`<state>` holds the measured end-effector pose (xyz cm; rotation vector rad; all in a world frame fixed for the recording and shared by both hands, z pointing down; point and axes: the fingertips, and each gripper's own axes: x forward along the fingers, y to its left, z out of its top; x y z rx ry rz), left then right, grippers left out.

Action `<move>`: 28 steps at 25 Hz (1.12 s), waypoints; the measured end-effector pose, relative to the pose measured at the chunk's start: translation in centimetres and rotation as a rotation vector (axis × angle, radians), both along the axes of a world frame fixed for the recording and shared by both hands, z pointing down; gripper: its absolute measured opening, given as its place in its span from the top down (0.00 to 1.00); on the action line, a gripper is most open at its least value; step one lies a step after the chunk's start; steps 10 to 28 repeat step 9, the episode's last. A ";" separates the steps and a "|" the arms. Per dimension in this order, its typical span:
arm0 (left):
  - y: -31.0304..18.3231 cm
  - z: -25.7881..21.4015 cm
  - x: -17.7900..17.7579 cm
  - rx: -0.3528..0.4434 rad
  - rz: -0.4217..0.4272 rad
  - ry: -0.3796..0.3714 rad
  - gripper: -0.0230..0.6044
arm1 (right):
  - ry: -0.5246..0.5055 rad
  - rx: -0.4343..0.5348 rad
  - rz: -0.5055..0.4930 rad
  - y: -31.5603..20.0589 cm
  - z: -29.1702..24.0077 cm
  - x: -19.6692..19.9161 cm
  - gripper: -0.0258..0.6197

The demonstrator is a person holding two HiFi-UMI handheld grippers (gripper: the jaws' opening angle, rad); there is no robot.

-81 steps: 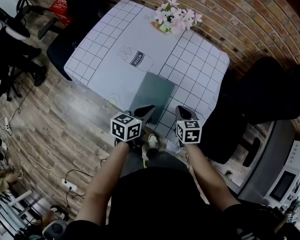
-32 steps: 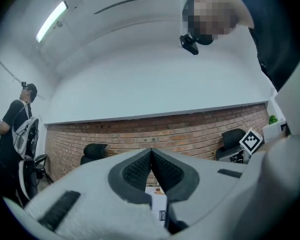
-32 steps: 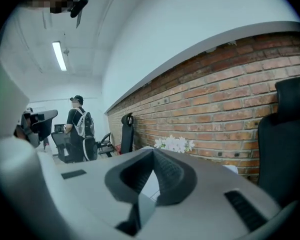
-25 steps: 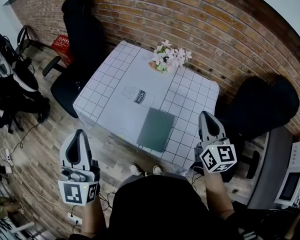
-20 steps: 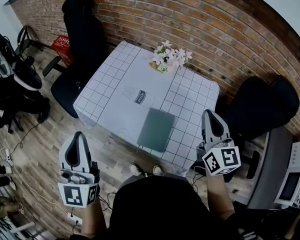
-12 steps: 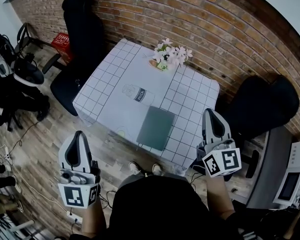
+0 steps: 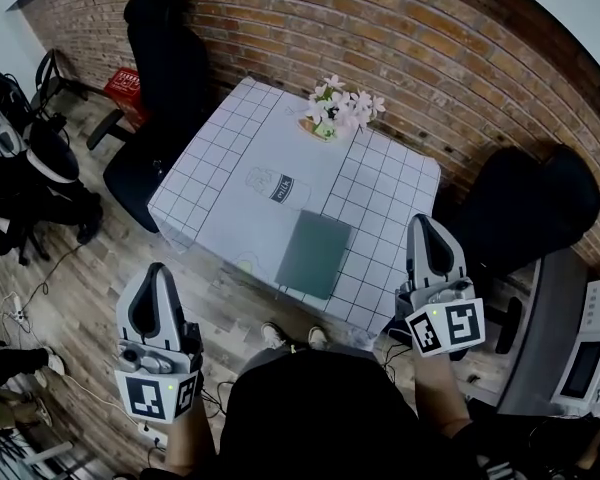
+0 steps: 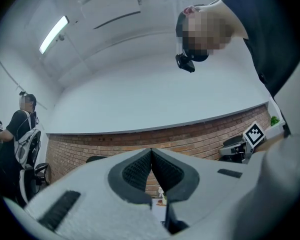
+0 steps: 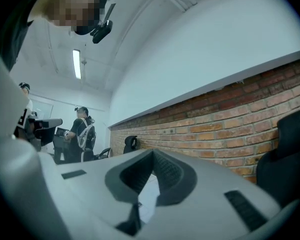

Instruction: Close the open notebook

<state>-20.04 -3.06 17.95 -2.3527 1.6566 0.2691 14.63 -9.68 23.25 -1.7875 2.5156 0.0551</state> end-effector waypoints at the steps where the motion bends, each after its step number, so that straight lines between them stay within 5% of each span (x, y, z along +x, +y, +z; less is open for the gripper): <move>1: 0.1 -0.1 0.1 0.001 0.003 0.007 0.92 | 0.002 0.001 -0.003 0.0 0.0 -0.1 0.94; 28: 0.5 -0.2 0.4 0.002 0.013 0.017 0.92 | 0.004 0.002 -0.034 -0.1 0.3 -1.2 0.94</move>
